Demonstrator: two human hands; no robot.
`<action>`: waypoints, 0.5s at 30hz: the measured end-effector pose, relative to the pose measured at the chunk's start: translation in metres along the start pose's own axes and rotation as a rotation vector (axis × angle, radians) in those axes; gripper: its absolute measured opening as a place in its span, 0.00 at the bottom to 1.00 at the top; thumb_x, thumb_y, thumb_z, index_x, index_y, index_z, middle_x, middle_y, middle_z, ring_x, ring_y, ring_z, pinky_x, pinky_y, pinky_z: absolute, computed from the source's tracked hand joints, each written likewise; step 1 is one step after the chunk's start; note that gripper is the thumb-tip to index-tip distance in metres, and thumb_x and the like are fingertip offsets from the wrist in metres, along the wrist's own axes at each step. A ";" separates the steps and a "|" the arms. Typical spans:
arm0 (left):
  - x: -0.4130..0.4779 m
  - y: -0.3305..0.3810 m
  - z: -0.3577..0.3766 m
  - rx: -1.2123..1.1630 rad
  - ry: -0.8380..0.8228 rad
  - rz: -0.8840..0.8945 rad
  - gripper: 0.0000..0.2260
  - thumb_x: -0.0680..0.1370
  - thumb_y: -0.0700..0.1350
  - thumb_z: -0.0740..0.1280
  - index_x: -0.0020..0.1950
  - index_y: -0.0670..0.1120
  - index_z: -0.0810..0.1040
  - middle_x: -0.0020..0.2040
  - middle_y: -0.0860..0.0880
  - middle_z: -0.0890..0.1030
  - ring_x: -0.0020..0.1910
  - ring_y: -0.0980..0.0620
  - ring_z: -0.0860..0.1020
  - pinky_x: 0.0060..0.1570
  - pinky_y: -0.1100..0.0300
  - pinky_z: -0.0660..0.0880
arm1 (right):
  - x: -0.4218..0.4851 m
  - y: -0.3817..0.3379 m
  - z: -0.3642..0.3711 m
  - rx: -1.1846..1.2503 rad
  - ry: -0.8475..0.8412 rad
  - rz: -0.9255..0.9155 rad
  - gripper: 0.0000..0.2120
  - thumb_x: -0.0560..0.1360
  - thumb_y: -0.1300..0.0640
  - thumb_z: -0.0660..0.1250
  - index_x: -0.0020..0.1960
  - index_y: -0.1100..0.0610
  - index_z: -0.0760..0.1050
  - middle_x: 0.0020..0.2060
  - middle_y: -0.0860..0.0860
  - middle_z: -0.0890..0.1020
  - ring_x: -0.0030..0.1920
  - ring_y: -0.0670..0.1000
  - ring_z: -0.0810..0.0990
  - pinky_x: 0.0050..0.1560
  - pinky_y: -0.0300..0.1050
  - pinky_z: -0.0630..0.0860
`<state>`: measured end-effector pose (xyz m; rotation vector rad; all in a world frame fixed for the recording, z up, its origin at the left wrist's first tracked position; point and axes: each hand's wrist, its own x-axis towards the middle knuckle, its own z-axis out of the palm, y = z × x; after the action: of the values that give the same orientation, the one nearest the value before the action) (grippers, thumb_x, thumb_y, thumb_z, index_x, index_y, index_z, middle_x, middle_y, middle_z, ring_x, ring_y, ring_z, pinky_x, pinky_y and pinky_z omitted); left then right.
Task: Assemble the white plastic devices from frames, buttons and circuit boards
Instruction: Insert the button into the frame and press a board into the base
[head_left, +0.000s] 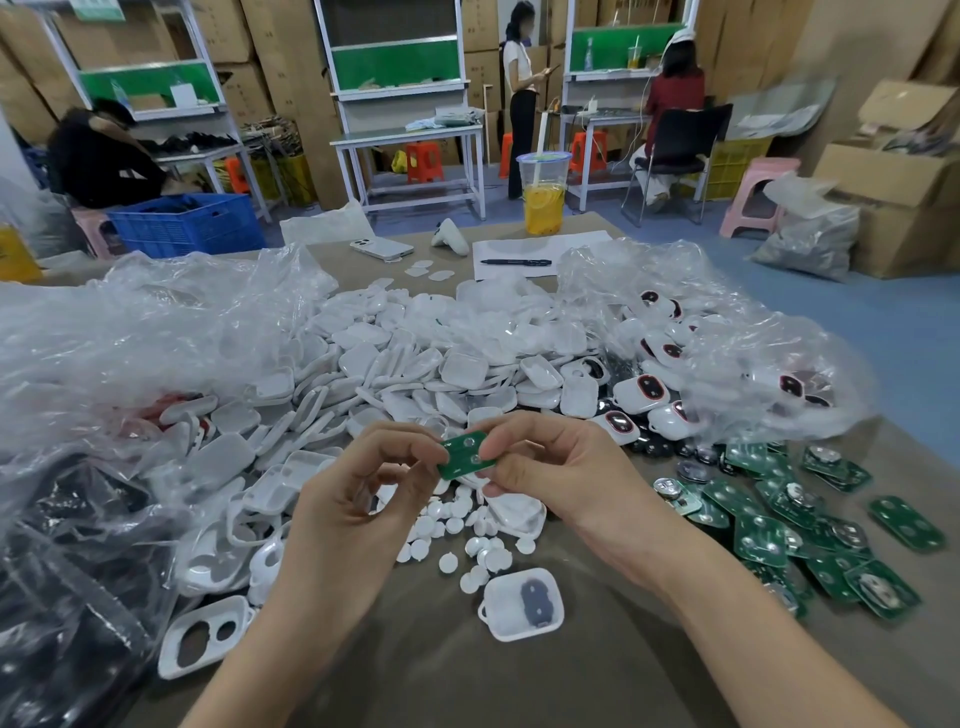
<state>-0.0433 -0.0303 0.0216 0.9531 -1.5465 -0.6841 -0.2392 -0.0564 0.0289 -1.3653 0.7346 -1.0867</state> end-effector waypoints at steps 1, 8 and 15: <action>0.000 0.000 0.000 0.006 0.000 -0.003 0.13 0.76 0.32 0.69 0.45 0.52 0.81 0.48 0.53 0.83 0.48 0.47 0.82 0.51 0.54 0.78 | 0.000 -0.001 0.001 -0.008 -0.003 -0.006 0.06 0.70 0.57 0.73 0.41 0.47 0.85 0.53 0.48 0.86 0.48 0.49 0.85 0.54 0.42 0.81; -0.004 0.007 0.001 -0.030 -0.021 -0.076 0.05 0.74 0.47 0.71 0.50 0.53 0.82 0.47 0.53 0.83 0.44 0.53 0.80 0.47 0.65 0.75 | -0.003 -0.004 0.003 -0.057 0.023 0.008 0.04 0.69 0.50 0.75 0.44 0.46 0.83 0.51 0.56 0.85 0.44 0.49 0.80 0.51 0.43 0.79; -0.005 0.006 0.005 0.155 0.025 -0.065 0.09 0.73 0.58 0.68 0.52 0.63 0.80 0.48 0.59 0.84 0.46 0.56 0.81 0.43 0.68 0.75 | -0.003 -0.003 0.004 -0.071 0.052 0.005 0.03 0.75 0.56 0.73 0.48 0.49 0.84 0.37 0.48 0.83 0.35 0.48 0.80 0.36 0.38 0.77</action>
<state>-0.0493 -0.0239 0.0232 1.1277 -1.5695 -0.6021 -0.2370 -0.0520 0.0320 -1.3991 0.8212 -1.1038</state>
